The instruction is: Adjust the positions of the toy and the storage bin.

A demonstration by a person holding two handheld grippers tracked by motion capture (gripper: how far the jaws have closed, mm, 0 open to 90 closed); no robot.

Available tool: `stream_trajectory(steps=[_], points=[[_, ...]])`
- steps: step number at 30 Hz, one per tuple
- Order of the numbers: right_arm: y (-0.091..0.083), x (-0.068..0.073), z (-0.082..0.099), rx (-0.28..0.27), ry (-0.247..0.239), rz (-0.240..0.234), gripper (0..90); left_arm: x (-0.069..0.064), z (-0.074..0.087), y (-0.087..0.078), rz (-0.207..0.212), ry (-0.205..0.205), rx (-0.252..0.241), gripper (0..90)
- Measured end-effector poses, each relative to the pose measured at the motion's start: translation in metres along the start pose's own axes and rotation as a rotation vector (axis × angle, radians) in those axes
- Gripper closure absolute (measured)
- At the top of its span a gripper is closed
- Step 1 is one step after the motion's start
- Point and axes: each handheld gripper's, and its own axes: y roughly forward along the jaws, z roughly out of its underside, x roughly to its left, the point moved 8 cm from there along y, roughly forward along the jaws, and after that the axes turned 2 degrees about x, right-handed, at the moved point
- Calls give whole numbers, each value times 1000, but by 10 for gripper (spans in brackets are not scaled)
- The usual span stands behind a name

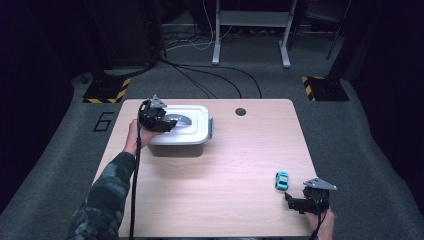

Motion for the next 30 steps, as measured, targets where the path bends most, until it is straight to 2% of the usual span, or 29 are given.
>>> stream_trajectory(steps=[2,10,25,27,29,30], points=[[0,0,0,-1,-3,0,25,-5,0,-2,7,-19,1,397],[0,0,0,0,-3,1,25,-24,6,-12,15,-34,24,464],[0,0,0,1,-3,-1,26,-49,12,-26,25,0,53,572],[0,0,0,-1,1,-3,30,-50,12,-26,31,3,55,571],[0,-1,0,-1,1,-4,31,-50,9,-22,22,19,50,480],[0,-1,0,-1,3,-4,31,-50,8,-20,17,28,51,475]])
